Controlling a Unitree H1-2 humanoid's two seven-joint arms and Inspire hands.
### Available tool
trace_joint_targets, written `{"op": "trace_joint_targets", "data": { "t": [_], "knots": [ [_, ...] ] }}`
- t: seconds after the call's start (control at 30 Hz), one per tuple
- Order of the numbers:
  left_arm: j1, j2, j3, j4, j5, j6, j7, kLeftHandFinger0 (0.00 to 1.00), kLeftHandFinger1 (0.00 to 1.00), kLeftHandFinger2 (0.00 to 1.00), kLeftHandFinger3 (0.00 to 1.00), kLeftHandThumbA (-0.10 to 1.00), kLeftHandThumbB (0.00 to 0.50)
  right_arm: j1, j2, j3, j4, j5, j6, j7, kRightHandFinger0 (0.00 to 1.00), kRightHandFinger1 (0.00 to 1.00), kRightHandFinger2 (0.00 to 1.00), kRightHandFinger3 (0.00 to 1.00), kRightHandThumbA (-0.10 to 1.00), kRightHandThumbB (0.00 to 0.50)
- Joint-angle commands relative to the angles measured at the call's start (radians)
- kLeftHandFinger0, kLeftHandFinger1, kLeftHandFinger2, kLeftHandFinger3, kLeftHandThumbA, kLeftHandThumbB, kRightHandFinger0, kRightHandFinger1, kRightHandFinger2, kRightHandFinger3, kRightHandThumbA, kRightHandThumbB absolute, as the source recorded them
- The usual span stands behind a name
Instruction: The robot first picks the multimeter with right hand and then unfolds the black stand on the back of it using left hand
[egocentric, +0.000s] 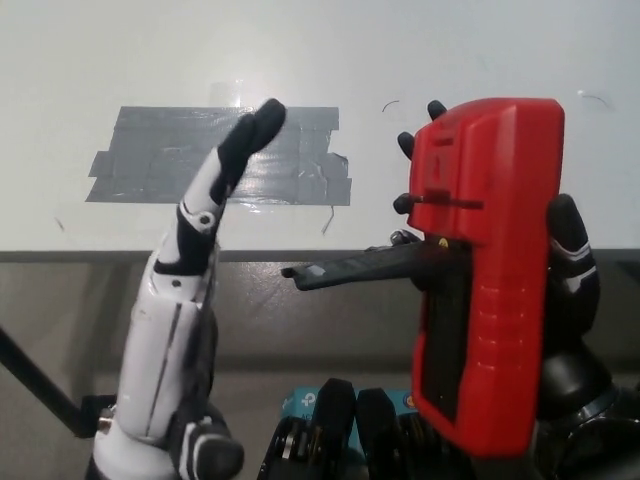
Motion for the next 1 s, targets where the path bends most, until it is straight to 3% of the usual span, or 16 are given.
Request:
{"op": "trace_joint_targets", "data": {
  "t": [0.0, 0.17, 0.2, 0.43, 0.57, 0.67, 0.83, 0.97],
  "knots": [
    [0.005, 0.012, -0.030, -0.037, -0.002, -0.030, -0.046, 1.00, 1.00, 1.00, 1.00, 1.00, 0.500, -0.041, 0.018, -0.004, -0.050, 0.053, -0.063, 0.028, 0.00, 0.00, 0.01, 0.25, -0.03, 0.170],
    [0.013, 0.001, -0.058, 0.012, 0.013, -0.128, -0.021, 1.00, 1.00, 0.97, 1.00, 1.00, 0.482, -0.049, 0.032, -0.009, -0.051, 0.053, -0.085, 0.029, 0.00, 0.00, 0.03, 0.26, -0.05, 0.150],
    [0.014, 0.004, -0.061, 0.013, 0.014, -0.133, -0.024, 1.00, 0.99, 0.96, 1.00, 1.00, 0.499, -0.050, 0.035, -0.010, -0.050, 0.056, -0.090, 0.030, 0.00, 0.00, 0.04, 0.27, -0.06, 0.146],
    [0.018, 0.019, -0.059, 0.021, 0.015, -0.150, -0.033, 1.00, 0.95, 0.94, 1.00, 1.00, 0.499, -0.063, 0.037, -0.020, -0.054, 0.075, -0.106, 0.002, 0.00, 0.00, 0.02, 0.23, -0.06, 0.137],
    [0.021, 0.018, -0.051, 0.050, 0.026, -0.206, -0.014, 1.00, 0.95, 0.95, 1.00, 1.00, 0.500, -0.067, 0.027, -0.024, -0.055, 0.102, -0.116, 0.000, 0.00, 0.00, 0.03, 0.23, -0.06, 0.140],
    [0.030, 0.012, -0.040, 0.068, 0.045, -0.243, -0.002, 1.00, 0.89, 0.90, 1.00, 1.00, 0.500, -0.072, 0.020, -0.026, -0.066, 0.115, -0.123, -0.009, 0.00, 0.00, 0.01, 0.22, -0.06, 0.133],
    [0.065, 0.001, -0.027, 0.048, 0.049, -0.196, -0.015, 1.00, 0.73, 0.78, 1.00, 1.00, 0.500, -0.078, 0.018, -0.024, -0.090, 0.137, -0.137, -0.033, 0.00, 0.00, 0.00, 0.20, -0.07, 0.122],
    [0.083, 0.004, -0.030, 0.046, 0.026, -0.181, -0.026, 1.00, 0.71, 0.74, 1.00, 1.00, 0.500, -0.087, 0.027, -0.017, -0.103, 0.147, -0.146, -0.053, 0.00, 0.00, 0.01, 0.17, -0.09, 0.117]
  ]
}}
